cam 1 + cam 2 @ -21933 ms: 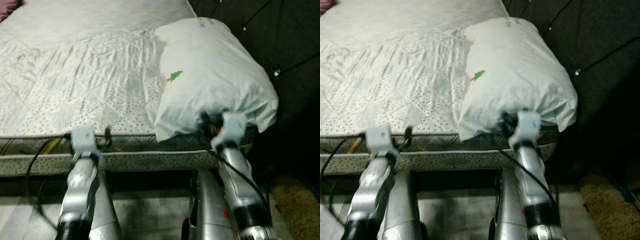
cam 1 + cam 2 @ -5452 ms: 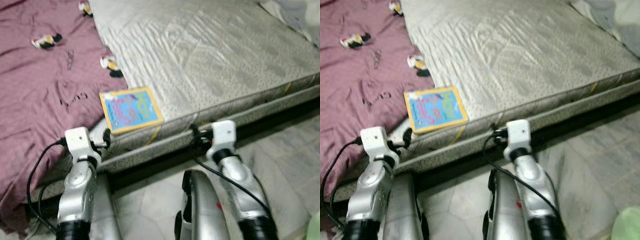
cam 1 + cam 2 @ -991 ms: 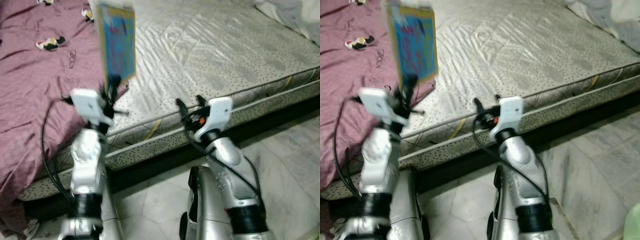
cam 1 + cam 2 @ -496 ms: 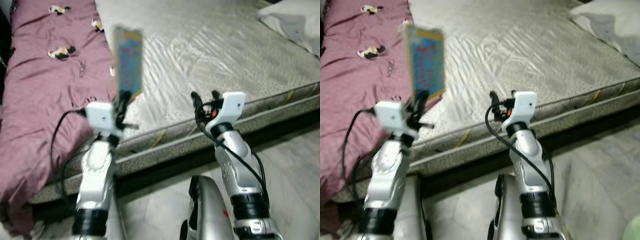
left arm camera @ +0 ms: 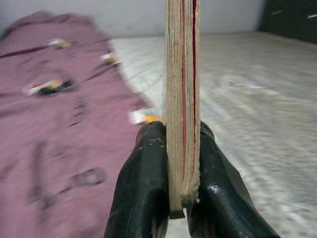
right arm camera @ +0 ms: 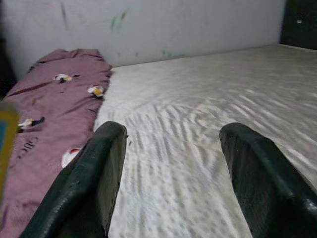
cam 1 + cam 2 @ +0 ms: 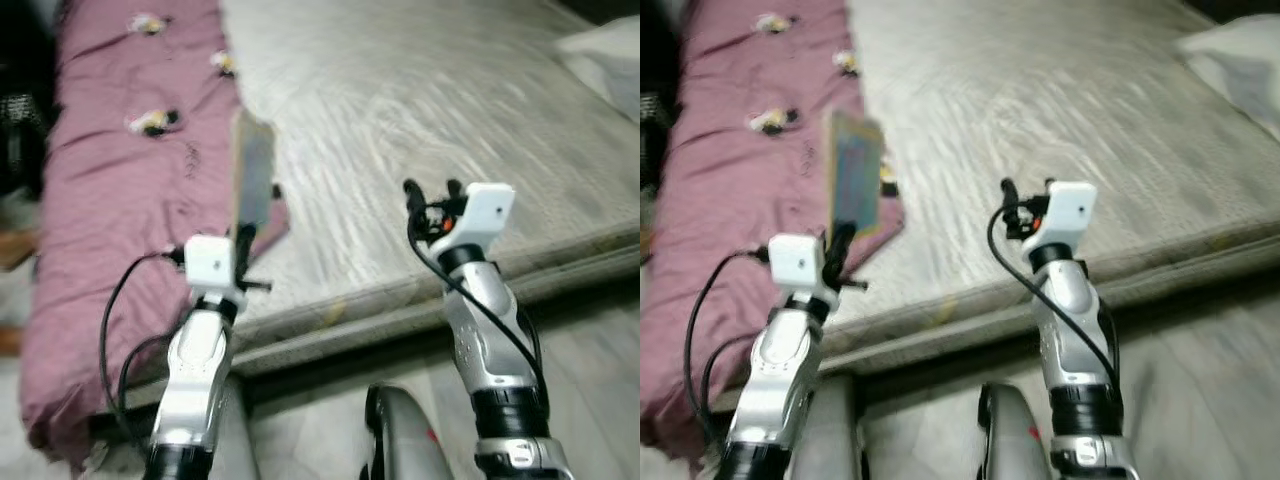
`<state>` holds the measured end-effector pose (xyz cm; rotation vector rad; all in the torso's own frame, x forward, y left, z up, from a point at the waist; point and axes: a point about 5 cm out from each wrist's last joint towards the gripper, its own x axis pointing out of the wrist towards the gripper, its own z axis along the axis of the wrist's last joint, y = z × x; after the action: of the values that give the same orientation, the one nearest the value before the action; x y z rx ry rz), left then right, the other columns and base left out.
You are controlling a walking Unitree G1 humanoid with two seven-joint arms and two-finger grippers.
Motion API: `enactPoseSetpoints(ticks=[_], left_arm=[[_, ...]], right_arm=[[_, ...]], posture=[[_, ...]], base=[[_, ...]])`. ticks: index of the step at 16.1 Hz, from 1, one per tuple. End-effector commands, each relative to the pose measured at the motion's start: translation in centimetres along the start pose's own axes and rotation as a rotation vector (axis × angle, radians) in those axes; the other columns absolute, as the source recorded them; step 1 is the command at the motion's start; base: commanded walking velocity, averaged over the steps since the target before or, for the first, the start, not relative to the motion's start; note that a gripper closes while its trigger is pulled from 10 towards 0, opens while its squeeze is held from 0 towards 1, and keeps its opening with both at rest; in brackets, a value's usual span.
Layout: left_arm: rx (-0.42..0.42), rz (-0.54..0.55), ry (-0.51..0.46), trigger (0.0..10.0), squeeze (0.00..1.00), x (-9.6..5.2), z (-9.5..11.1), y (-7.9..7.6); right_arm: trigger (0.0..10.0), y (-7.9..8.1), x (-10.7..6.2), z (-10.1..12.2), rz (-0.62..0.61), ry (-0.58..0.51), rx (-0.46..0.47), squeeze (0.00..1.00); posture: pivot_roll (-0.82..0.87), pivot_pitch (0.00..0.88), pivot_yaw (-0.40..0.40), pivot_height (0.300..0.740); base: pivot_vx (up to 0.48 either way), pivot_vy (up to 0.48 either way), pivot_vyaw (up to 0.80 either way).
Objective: Clean up the room
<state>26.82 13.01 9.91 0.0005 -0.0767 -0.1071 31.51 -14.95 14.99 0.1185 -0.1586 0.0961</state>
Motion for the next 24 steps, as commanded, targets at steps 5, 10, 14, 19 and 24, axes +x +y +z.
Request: enactPoseSetpoints(ticks=[5,10,14,19,24], left_arm=[[0.095,0.083,-0.017,10.0,0.0,-0.6,1.0,1.1],[0.11,0.036,0.025,10.0,0.0,-0.5,0.5,0.7],[0.099,0.051,0.057,10.0,0.0,-0.5,0.2,0.6],[0.087,0.053,0.085,10.0,0.0,-0.6,-0.2,0.8],[0.059,0.019,0.082,10.0,0.0,-0.4,-0.1,0.0]], right_arm=[[10.0,-1.7,-1.7,-0.8,-0.089,0.031,-0.042,0.0],[10.0,-2.1,-2.1,-1.0,-0.116,0.037,-0.051,0.0],[10.0,-2.2,-2.1,-0.9,-0.127,0.036,-0.07,0.0],[10.0,-2.0,-2.2,-1.3,-0.129,0.055,-0.071,0.0],[10.0,-1.8,-2.1,-1.5,-0.128,0.066,-0.048,0.0]], posture=[[0.02,0.019,-0.01,0.73],[0.01,0.017,0.0,0.74],[0.01,0.013,-0.004,0.74],[0.01,0.015,-0.009,0.74],[0.0,0.015,-0.008,0.74]], base=[[0.0,0.0,0.0],[0.0,0.0,0.0],[0.0,0.0,0.0],[0.0,0.0,0.0],[0.0,0.0,0.0]])
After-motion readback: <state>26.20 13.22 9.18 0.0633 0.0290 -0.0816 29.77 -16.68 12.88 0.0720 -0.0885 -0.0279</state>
